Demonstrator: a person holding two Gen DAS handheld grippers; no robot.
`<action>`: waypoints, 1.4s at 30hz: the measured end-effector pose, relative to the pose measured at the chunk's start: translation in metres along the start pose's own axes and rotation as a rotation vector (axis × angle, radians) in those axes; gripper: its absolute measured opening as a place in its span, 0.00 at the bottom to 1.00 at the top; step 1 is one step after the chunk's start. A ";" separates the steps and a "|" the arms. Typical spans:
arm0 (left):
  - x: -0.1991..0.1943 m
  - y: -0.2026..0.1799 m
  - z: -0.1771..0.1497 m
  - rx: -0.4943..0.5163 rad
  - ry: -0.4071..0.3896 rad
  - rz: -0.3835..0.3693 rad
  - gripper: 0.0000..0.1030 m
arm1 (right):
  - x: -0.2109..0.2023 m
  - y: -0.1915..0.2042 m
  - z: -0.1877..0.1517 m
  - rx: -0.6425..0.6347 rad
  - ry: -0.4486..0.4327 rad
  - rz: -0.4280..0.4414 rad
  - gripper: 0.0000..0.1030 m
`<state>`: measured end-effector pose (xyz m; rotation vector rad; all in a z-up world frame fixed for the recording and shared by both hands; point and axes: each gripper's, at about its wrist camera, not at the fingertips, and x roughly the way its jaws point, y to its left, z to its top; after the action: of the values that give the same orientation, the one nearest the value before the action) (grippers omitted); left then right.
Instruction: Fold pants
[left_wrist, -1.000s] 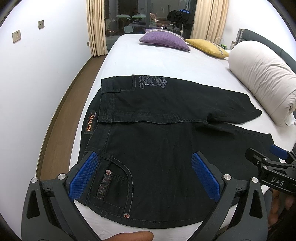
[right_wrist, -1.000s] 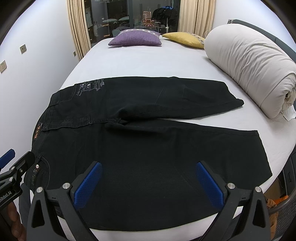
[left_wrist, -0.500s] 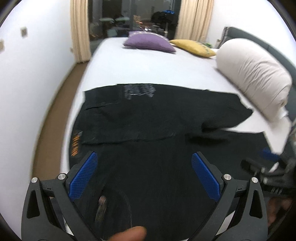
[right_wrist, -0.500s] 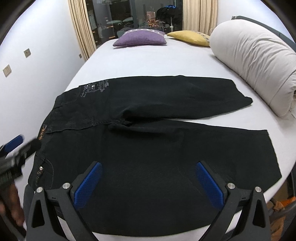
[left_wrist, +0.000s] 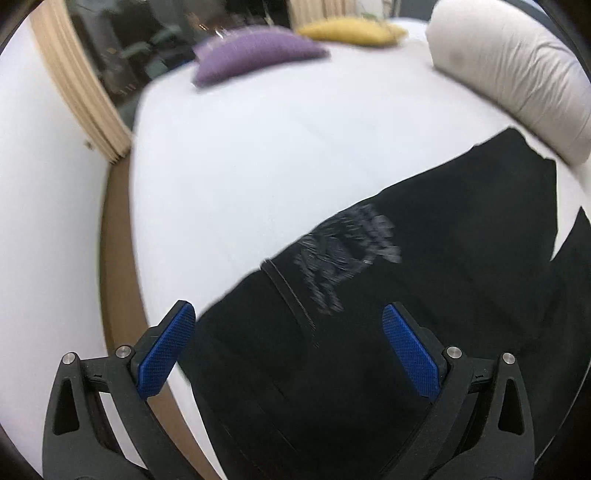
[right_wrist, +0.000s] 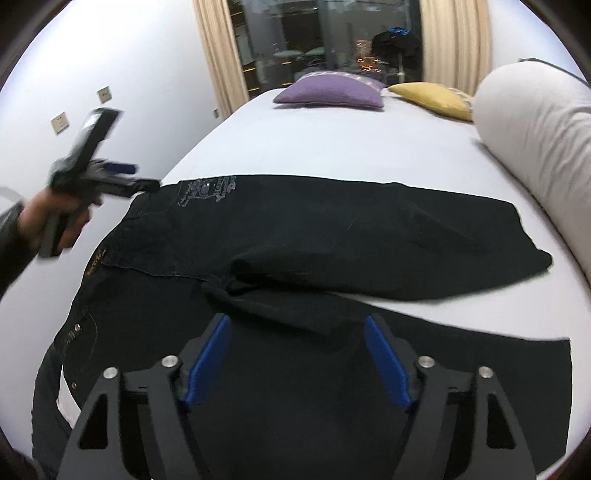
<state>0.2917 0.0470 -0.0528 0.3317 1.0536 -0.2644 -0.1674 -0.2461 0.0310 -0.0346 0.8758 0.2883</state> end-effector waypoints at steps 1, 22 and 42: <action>0.010 0.012 0.002 0.005 0.023 -0.013 1.00 | 0.004 -0.005 0.003 -0.002 0.001 0.013 0.74; 0.088 0.073 0.043 0.077 0.225 -0.249 0.10 | 0.065 -0.009 0.034 -0.069 0.074 0.123 0.59; -0.042 0.043 -0.040 0.142 -0.168 -0.003 0.08 | 0.190 0.078 0.187 -0.657 0.129 0.082 0.52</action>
<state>0.2560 0.1048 -0.0280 0.4286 0.8715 -0.3649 0.0674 -0.0990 0.0135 -0.6336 0.8795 0.6468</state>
